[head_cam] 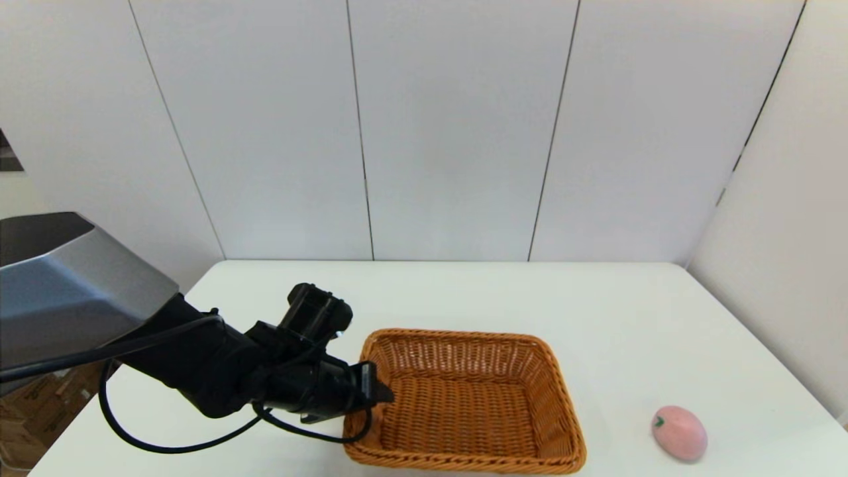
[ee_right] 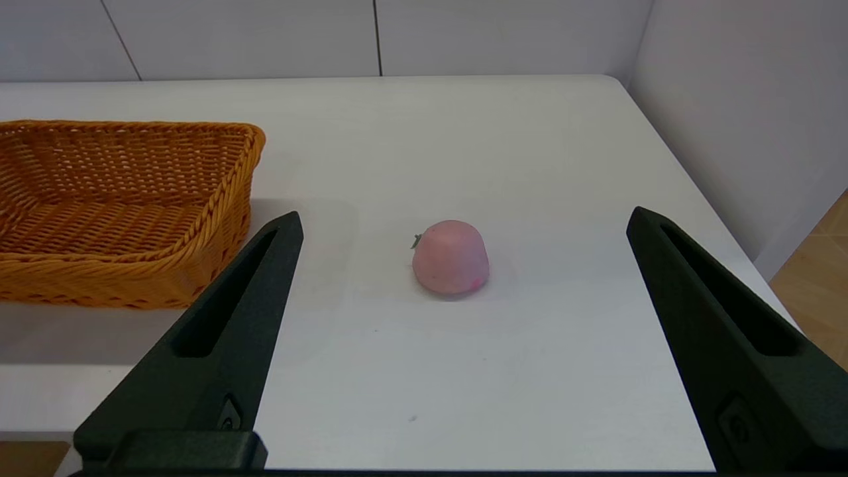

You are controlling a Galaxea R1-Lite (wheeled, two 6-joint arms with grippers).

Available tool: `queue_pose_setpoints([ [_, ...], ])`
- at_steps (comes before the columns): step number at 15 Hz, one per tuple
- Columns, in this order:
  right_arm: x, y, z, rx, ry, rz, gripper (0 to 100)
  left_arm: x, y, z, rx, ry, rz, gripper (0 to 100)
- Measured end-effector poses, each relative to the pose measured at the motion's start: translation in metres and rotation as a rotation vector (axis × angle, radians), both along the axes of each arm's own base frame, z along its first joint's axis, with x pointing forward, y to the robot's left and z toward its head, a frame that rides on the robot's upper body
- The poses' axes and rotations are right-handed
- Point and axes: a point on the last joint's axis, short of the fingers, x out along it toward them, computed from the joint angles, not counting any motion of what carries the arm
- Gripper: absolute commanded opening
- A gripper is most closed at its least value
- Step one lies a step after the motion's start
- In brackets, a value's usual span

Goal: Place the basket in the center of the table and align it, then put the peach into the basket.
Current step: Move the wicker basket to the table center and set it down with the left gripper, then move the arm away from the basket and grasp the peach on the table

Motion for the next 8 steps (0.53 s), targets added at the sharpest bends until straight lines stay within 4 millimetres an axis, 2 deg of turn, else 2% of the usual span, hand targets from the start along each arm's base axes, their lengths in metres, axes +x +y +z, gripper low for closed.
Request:
queue_pose_setpoints([
  [2,0.0,0.0,0.0,0.0,0.0,0.0,100,0.0,0.003,0.004,-0.003,-0.014,0.003,100],
  [4,0.0,0.0,0.0,0.0,0.0,0.0,100,0.004,0.015,0.025,-0.022,-0.082,0.02,100],
  [6,0.0,0.0,0.0,0.0,0.0,0.0,100,0.002,0.034,0.064,-0.04,-0.194,0.028,100],
  [8,0.0,0.0,0.0,0.0,0.0,0.0,100,-0.016,0.055,0.111,-0.049,-0.316,0.026,100],
])
